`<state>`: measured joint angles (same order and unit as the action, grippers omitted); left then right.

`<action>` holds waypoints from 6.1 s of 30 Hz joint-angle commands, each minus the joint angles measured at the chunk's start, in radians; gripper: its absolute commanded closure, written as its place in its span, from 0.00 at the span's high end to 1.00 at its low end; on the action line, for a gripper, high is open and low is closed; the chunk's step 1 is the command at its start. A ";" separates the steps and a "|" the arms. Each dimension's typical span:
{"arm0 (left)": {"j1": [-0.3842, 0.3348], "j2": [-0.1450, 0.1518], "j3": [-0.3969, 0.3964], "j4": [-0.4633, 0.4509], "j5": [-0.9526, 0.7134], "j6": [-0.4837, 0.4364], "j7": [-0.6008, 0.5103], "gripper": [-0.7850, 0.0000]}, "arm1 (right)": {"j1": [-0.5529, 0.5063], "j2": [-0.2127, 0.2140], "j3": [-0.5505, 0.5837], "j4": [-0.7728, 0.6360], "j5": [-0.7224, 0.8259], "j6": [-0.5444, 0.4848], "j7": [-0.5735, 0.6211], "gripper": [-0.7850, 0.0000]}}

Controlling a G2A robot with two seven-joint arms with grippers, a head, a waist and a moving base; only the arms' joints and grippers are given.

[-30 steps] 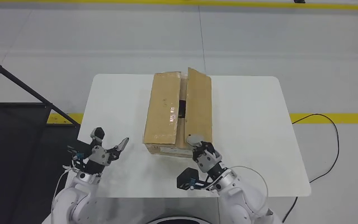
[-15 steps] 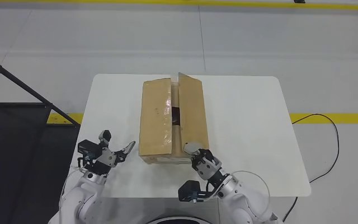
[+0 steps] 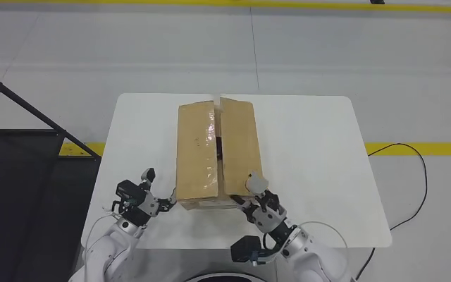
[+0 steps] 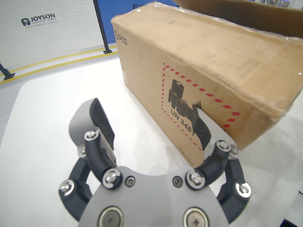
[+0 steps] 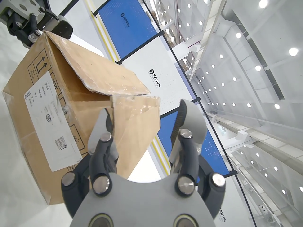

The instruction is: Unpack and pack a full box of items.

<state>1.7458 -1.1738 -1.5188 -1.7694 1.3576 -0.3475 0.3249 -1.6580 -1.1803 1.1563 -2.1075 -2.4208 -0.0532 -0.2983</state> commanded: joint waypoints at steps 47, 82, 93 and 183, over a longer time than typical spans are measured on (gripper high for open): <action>-0.070 -0.003 0.075 0.001 -0.081 -0.043 0.047 1.00 | -0.110 0.012 0.109 -0.112 0.380 -0.062 0.100 1.00; -0.053 0.000 -0.014 0.049 -0.161 -0.003 0.081 1.00 | 0.139 -0.045 -0.246 -0.040 -0.039 -0.196 0.588 1.00; -0.053 0.000 -0.014 0.049 -0.161 -0.003 0.081 1.00 | 0.152 -0.058 -0.280 -0.088 -0.001 -0.223 0.575 1.00; -0.220 -0.011 -0.055 0.119 -0.321 0.142 -0.078 1.00 | -0.040 -0.076 0.305 -0.152 0.816 -0.207 0.402 1.00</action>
<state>1.5655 -1.1839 -1.5850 -1.6674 1.0041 -0.2361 0.2703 -1.7017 -1.2544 1.4473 -2.2665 -1.7085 -0.2586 0.1206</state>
